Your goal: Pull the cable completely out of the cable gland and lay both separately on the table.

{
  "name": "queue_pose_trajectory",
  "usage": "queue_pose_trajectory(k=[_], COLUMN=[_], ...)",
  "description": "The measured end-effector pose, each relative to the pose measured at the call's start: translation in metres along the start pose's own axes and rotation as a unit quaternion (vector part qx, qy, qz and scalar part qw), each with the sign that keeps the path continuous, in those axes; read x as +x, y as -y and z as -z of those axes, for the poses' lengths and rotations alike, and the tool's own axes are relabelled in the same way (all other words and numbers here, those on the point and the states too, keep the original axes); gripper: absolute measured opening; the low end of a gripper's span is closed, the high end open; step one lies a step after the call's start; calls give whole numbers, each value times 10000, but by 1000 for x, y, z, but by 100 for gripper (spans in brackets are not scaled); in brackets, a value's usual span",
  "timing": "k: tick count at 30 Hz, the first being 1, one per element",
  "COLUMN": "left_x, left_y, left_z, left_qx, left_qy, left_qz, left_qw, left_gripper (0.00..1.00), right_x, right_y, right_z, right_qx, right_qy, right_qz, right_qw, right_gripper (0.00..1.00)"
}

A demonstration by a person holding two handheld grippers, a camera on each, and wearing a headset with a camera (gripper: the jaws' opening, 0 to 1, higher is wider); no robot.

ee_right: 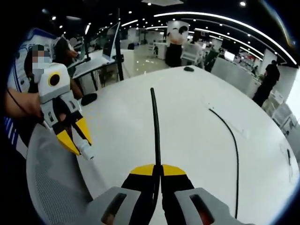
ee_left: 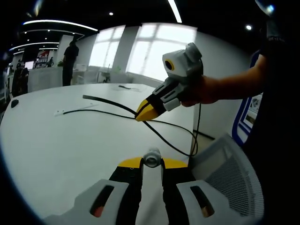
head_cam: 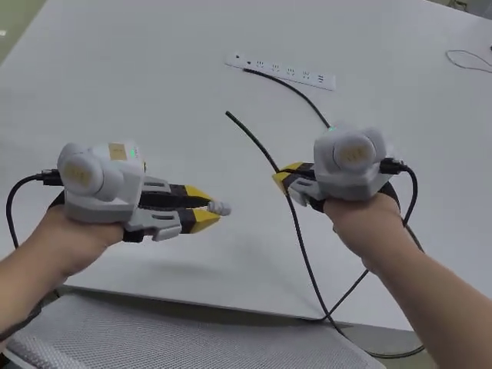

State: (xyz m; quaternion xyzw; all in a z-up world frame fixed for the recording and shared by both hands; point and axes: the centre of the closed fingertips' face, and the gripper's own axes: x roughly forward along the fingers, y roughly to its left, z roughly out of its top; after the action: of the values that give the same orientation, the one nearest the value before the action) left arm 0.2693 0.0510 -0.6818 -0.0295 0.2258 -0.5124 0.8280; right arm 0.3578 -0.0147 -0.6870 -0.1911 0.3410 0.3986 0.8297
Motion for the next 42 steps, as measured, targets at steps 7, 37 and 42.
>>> queue_pose_trajectory(k=[7, 37, 42], left_x=[-2, -4, -5], left_y=[-8, -32, -38], left_z=[13, 56, 64], left_qx=[-45, -243, -218], left_qy=[-28, -245, -289], left_qz=[-10, -28, -38], left_qw=[10000, 9994, 9993], left_gripper=[15, 15, 15], right_x=[21, 108, 124], right_y=[-2, -60, -78], right_z=[-7, -36, -29], right_qx=[-170, -1290, -1679], right_qy=[-84, -363, -526], right_qz=[-93, -1094, -1369], right_qw=[9998, 9849, 9748], right_gripper=[0, 0, 0])
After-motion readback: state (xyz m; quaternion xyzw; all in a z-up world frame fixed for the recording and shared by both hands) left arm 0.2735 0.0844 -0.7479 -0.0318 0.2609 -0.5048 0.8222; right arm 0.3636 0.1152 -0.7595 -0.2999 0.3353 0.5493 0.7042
